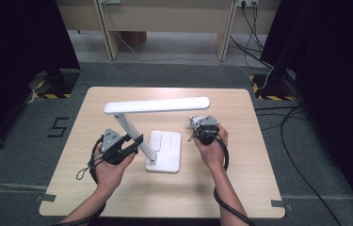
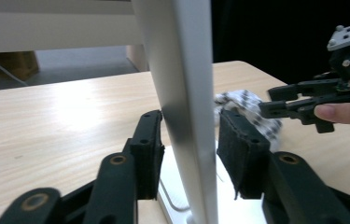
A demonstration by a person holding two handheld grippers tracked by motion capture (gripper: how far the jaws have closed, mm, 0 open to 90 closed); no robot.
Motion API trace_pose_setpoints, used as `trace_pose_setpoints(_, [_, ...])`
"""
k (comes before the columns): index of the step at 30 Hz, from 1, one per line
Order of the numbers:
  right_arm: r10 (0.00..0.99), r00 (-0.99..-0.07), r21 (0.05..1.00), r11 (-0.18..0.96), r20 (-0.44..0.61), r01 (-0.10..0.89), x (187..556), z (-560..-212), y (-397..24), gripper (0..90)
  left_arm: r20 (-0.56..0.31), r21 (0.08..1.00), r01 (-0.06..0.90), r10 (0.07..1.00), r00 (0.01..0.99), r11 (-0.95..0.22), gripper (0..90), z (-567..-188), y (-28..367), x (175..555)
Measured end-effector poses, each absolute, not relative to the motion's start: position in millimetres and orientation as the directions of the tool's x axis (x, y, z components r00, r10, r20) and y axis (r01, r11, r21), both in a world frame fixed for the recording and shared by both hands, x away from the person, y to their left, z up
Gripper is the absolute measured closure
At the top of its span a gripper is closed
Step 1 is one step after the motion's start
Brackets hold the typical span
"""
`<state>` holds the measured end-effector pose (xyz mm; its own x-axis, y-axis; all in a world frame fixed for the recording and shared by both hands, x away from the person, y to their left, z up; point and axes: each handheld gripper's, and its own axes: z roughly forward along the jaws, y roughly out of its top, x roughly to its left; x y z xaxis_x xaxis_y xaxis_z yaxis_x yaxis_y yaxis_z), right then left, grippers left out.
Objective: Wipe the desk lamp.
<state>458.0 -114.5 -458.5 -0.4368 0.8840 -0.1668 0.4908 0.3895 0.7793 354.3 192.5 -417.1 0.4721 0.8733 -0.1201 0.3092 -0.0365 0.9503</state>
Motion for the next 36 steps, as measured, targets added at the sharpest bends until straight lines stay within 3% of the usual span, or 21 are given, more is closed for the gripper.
trace_pose_setpoints(4, [0.854, -0.503, 0.766, 0.409, -0.130, 0.496, 438.4, -465.0, -106.2, 74.2, -0.095, 0.954, 0.292, 0.854, 0.512, -0.069, 58.2, -419.5, 209.2, 340.8])
trace_pose_setpoints(10, [0.810, -0.584, 0.735, 0.424, -0.047, 0.529, 416.3, -481.6, -90.6, 89.4, -0.100, 0.928, 0.364, 0.883, 0.458, -0.084, 76.6, -436.1, 244.2, 343.5])
trace_pose_setpoints(18, [0.801, -0.598, 0.691, 0.451, -0.035, 0.564, 415.0, -500.1, -76.8, 90.0, -0.105, 0.825, 0.519, 0.840, 0.532, -0.225, 85.7, -489.2, 214.4, 377.0])
trace_pose_setpoints(36, [0.806, -0.590, 0.680, 0.455, -0.041, 0.574, 420.2, -505.5, -72.0, 90.0, -0.081, 0.766, 0.558, 0.813, 0.577, -0.319, 89.5, -517.7, 182.6, 380.0])
